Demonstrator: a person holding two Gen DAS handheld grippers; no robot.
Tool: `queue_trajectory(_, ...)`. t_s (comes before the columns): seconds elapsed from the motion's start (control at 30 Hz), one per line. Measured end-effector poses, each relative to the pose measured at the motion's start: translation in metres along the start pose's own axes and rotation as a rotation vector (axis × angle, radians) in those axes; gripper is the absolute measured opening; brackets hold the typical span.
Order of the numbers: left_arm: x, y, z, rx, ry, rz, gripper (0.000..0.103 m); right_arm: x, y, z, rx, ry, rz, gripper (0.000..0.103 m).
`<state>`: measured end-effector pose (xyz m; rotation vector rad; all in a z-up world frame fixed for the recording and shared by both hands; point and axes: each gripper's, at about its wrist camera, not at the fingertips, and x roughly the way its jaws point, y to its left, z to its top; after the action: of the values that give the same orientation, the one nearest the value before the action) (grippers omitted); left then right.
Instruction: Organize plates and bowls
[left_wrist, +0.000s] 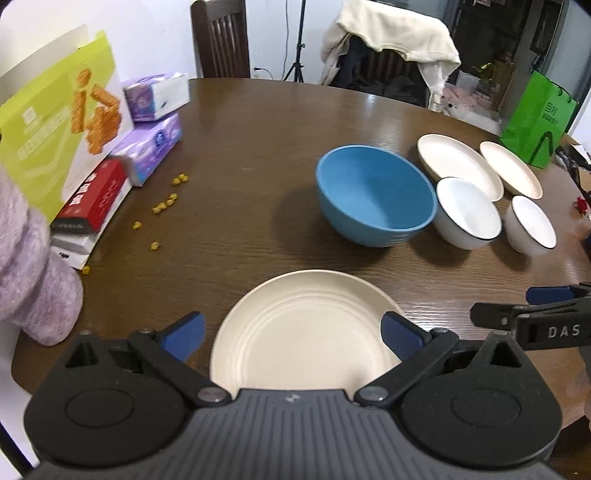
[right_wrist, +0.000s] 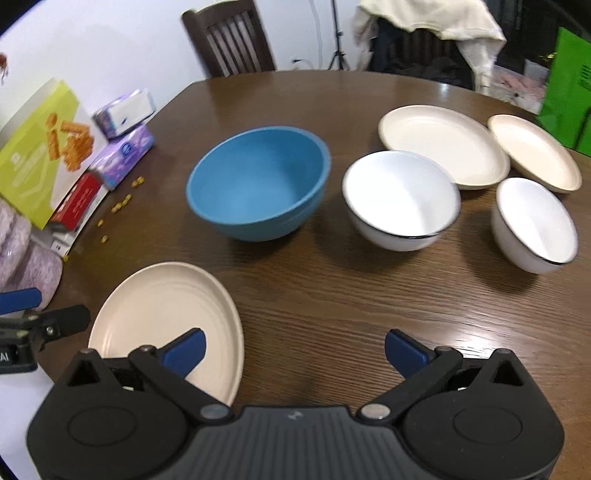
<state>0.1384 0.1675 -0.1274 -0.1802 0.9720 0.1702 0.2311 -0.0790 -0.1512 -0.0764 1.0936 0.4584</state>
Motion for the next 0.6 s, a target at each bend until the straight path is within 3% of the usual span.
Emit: queue_trajectory(0.6,-0.022,-0.088,0.017,0.002,-0.031,-0.03,0.103,-0.067,-0.112,-0.021,0.11,-0.055,-0.081,0.103)
